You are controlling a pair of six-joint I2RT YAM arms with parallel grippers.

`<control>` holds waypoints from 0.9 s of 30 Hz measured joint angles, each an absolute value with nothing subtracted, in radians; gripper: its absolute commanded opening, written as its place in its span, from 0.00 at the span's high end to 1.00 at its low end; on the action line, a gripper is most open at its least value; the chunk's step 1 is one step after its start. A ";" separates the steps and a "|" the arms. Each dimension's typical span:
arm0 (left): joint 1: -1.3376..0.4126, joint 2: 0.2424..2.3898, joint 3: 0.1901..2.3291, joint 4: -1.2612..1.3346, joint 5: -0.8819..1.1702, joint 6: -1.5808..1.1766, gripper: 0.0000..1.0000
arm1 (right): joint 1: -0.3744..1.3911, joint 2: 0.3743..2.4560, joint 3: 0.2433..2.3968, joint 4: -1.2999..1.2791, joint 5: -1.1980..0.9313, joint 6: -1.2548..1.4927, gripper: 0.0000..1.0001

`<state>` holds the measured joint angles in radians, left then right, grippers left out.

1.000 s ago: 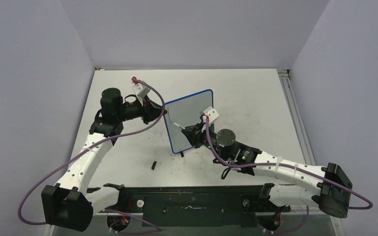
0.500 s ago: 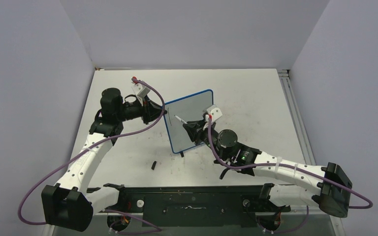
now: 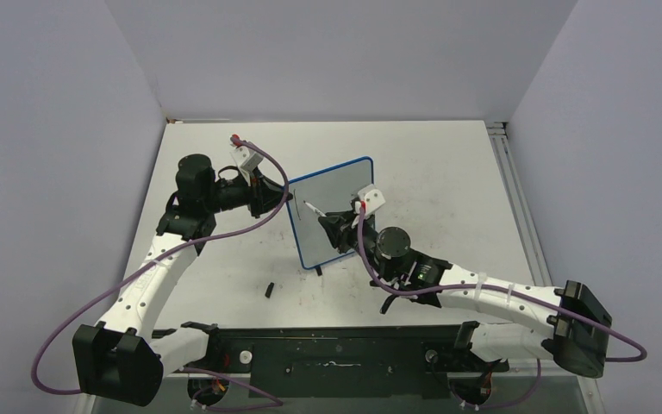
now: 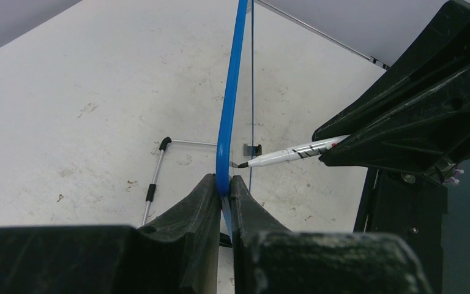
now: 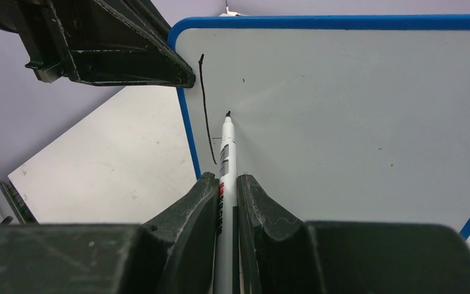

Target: Write a sentence on the whiteboard

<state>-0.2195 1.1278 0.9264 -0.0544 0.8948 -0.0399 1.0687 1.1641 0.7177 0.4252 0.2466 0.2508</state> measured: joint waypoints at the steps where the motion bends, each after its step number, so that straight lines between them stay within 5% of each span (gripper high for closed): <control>1: -0.220 1.128 0.926 -0.054 0.895 -0.040 1.00 | 1.069 1.164 0.718 0.425 0.246 0.250 0.95; 27: -0.219 1.128 0.926 -0.054 0.894 -0.039 1.00 | 1.087 1.200 0.699 0.421 0.226 0.277 0.95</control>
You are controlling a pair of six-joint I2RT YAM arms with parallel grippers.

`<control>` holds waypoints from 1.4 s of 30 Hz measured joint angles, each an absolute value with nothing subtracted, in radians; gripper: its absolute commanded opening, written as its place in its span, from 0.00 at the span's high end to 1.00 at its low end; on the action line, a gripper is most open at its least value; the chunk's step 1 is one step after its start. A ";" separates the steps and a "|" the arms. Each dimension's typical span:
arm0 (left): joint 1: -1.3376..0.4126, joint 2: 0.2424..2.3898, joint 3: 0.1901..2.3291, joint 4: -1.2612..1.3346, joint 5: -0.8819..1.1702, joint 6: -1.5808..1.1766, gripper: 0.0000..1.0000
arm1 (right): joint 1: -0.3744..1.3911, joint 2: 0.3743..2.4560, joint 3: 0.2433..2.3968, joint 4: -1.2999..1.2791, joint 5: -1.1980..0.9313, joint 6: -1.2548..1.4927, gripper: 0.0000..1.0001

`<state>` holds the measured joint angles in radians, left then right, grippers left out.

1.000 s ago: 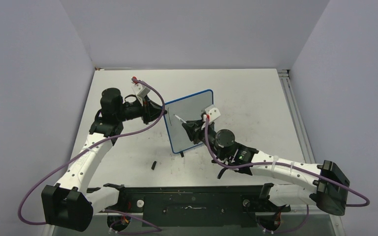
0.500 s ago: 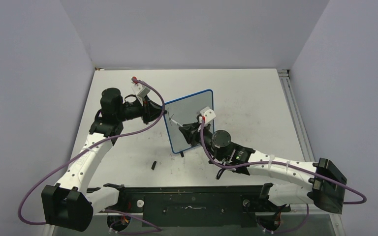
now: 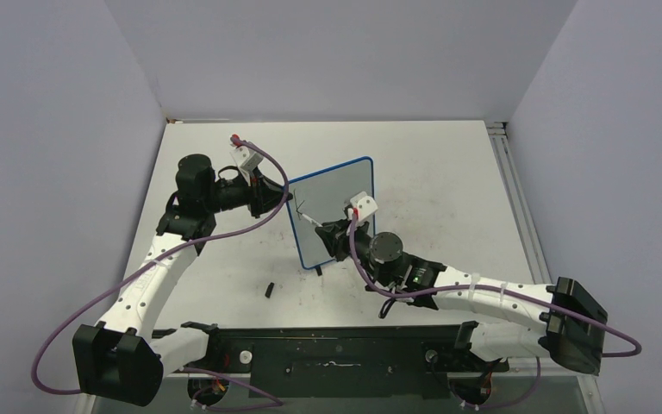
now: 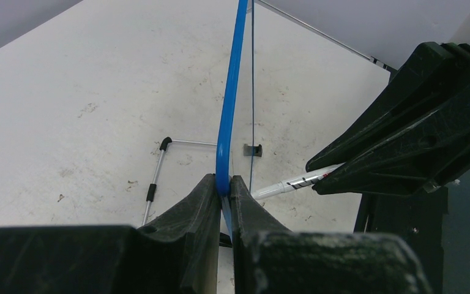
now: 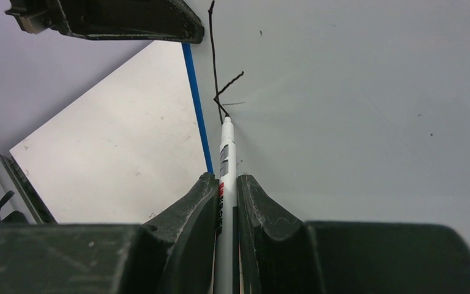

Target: Write a sentence on the whiteboard

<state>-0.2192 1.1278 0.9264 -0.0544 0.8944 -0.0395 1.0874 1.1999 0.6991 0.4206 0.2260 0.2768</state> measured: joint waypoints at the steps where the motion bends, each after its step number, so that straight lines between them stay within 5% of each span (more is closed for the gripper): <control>1: -0.219 1.128 0.926 -0.054 0.894 -0.039 1.00 | 1.087 1.196 0.693 0.417 0.232 0.277 0.95; 42: -0.220 1.127 0.926 -0.054 0.899 -0.039 1.00 | 1.089 1.129 0.653 0.446 0.294 0.231 0.95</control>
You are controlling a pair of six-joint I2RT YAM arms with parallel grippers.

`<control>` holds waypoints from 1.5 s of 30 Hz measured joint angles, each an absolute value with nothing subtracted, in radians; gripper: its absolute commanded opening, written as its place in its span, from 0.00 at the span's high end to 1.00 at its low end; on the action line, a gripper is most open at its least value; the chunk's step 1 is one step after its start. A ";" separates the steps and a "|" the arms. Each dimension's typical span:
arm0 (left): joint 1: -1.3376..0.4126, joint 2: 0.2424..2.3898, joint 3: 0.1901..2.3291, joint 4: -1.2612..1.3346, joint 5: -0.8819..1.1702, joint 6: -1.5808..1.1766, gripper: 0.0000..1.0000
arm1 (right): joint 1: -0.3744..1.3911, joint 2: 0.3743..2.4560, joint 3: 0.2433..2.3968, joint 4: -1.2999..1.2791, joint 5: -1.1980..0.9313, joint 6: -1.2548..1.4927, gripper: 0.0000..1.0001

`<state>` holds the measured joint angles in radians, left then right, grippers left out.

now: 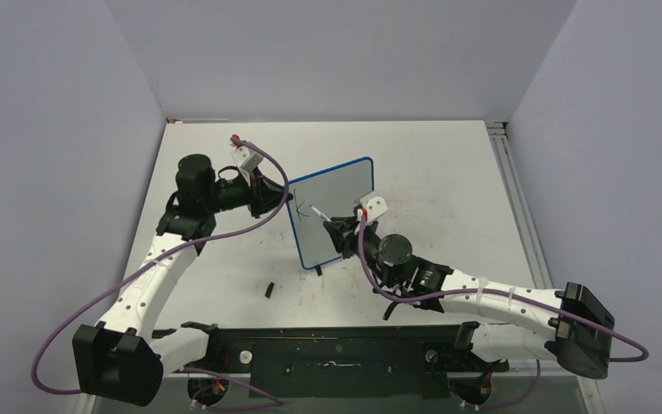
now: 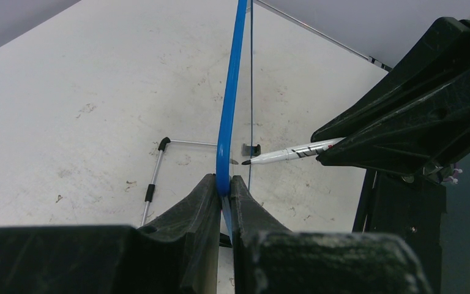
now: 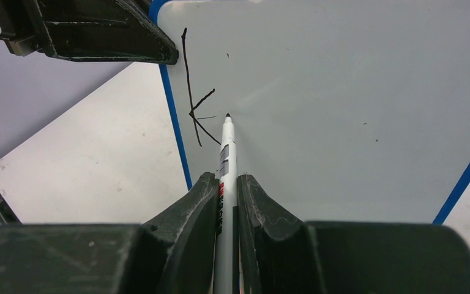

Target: Write a sentence on the whiteboard

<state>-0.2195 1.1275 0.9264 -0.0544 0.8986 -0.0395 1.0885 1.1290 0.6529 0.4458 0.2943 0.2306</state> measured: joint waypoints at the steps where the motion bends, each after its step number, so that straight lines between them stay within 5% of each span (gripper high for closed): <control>1: -0.220 1.127 0.926 -0.054 0.899 -0.039 1.00 | 1.089 1.136 0.656 0.448 0.298 0.228 0.95; 45: -0.219 1.128 0.926 -0.054 0.899 -0.039 1.00 | 1.102 1.109 0.645 0.478 0.314 0.211 0.95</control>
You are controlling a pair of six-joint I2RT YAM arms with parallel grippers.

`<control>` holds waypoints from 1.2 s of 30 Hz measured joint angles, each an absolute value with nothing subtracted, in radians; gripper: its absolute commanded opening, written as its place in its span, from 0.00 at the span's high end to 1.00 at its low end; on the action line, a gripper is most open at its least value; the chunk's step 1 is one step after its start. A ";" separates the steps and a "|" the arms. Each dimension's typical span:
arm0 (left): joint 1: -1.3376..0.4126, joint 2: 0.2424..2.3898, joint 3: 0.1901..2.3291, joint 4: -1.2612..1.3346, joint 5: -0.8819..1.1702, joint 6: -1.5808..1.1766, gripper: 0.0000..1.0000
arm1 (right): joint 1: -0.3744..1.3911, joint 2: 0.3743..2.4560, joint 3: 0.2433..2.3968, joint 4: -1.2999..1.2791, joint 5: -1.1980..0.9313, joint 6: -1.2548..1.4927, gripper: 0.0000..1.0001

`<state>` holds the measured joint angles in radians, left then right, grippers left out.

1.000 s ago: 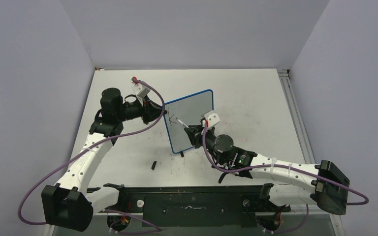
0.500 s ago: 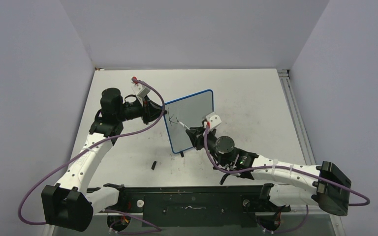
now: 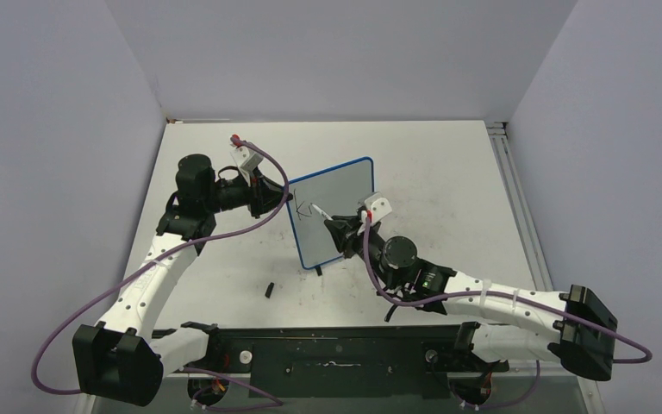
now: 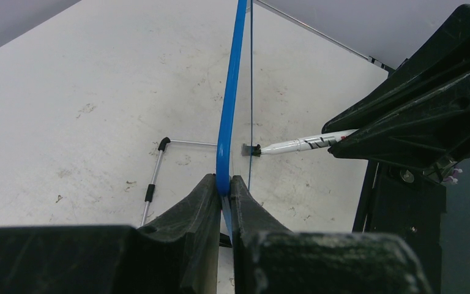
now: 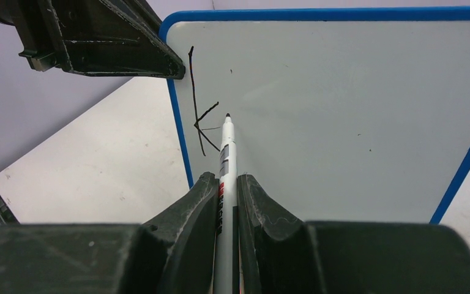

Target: Write a sentence on the whiteboard

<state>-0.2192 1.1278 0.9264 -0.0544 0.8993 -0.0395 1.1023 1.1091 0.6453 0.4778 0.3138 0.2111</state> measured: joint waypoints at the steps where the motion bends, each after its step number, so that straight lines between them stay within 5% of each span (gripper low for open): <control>1: -0.220 1.128 0.926 -0.055 0.899 -0.039 1.00 | 1.102 1.113 0.648 0.478 0.313 0.209 0.95; 36: -0.220 1.128 0.926 -0.055 0.902 -0.032 1.00 | 1.102 1.163 0.651 0.516 0.317 0.191 0.95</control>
<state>-0.2195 1.1278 0.9264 -0.0547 0.9024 -0.0319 1.1023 1.1629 0.6510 0.5159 0.3172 0.1905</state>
